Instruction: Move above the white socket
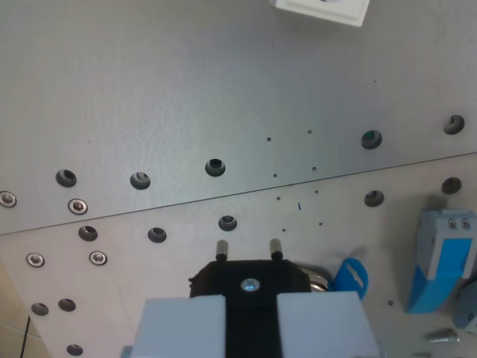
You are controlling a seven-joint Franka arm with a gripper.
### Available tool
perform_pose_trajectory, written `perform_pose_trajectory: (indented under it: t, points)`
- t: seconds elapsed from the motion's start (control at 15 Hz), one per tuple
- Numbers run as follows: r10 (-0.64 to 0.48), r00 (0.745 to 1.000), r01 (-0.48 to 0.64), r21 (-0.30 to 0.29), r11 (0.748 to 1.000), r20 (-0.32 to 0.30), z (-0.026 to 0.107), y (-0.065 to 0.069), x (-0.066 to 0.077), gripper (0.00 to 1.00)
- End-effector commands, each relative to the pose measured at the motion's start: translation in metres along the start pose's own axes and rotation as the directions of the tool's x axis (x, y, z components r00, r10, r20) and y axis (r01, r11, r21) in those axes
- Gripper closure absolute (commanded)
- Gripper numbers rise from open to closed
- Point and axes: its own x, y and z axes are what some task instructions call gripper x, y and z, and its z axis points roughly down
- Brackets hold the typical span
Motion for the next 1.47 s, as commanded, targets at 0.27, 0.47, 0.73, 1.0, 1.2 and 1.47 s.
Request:
perform_pose_trajectory:
  t: [0.27, 0.47, 0.73, 1.0, 1.2, 1.47]
  points:
    - [0.001, 1.0, -0.001, 0.0, 1.0, 0.0, 0.0, 0.0, 0.0, 1.0]
    - [0.004, 1.0, -0.004, 0.0, 1.0, -0.001, 0.001, 0.0, 0.0, 1.0]
    - [0.016, 1.0, -0.016, 0.0, 1.0, -0.003, 0.003, 0.001, 0.001, 1.0]
    - [0.034, 0.999, -0.034, 0.001, 0.999, -0.016, 0.008, 0.003, 0.004, 1.0]
    - [0.048, 0.999, -0.048, 0.0, 0.999, -0.023, 0.014, 0.006, 0.007, 1.0]
    - [0.067, 0.997, -0.068, -0.004, 0.998, -0.028, 0.024, 0.01, 0.012, 1.0]
